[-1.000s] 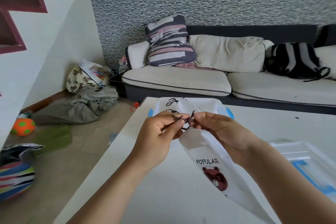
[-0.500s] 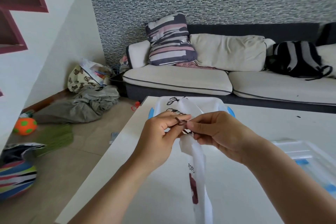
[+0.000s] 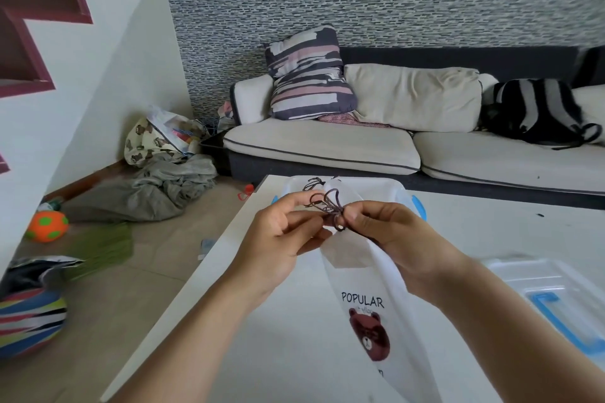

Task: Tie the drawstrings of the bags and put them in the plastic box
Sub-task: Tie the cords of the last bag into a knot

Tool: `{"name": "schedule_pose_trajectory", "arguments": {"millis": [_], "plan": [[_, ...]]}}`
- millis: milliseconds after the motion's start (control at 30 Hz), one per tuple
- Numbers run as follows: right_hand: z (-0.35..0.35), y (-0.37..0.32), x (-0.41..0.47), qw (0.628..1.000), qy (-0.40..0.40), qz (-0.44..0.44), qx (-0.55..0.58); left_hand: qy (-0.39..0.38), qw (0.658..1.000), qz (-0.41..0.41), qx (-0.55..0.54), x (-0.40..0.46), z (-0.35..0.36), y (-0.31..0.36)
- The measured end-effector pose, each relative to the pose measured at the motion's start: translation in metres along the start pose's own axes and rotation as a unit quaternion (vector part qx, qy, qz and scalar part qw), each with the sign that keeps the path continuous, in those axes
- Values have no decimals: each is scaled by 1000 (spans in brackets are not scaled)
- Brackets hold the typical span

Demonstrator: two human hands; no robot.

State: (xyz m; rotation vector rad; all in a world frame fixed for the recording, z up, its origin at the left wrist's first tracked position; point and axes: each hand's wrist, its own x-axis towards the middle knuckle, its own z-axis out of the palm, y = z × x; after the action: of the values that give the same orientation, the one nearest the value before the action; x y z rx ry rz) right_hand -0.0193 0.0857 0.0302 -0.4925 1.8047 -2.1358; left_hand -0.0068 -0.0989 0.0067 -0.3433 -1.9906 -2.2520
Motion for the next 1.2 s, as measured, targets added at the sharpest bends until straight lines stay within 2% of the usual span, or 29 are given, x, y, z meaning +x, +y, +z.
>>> {"name": "schedule_pose_trajectory", "arguments": {"millis": [100, 233, 467, 567, 633, 767, 967, 1100, 1200], "plan": [[4, 3, 3, 1000, -12, -4, 11, 14, 999, 22, 20, -1, 0, -1], [6, 6, 4, 1000, 12, -11, 6, 14, 993, 66, 97, -5, 5, 2], [7, 7, 6, 992, 68, -18, -109, 50, 973, 95, 205, -8, 9, 5], [9, 7, 5, 986, 72, -23, -146, 57, 985, 38, 156, -9, 9, 7], [11, 7, 5, 982, 78, -26, -168, 79, 994, -3, 71, -10, 11, 9], [15, 7, 3, 969, 102, -35, -222, 101, 993, -57, -33, -10, 12, 14], [19, 4, 3, 980, 111, -33, -159, 82, 977, -127, -153, -6, 16, 14], [18, 3, 2, 985, 108, -27, -130, 25, 975, -151, -162, -5, 15, 15], [19, 5, 2, 984, 101, -28, -143, 19, 983, -133, -124, -5, 12, 15]]}}
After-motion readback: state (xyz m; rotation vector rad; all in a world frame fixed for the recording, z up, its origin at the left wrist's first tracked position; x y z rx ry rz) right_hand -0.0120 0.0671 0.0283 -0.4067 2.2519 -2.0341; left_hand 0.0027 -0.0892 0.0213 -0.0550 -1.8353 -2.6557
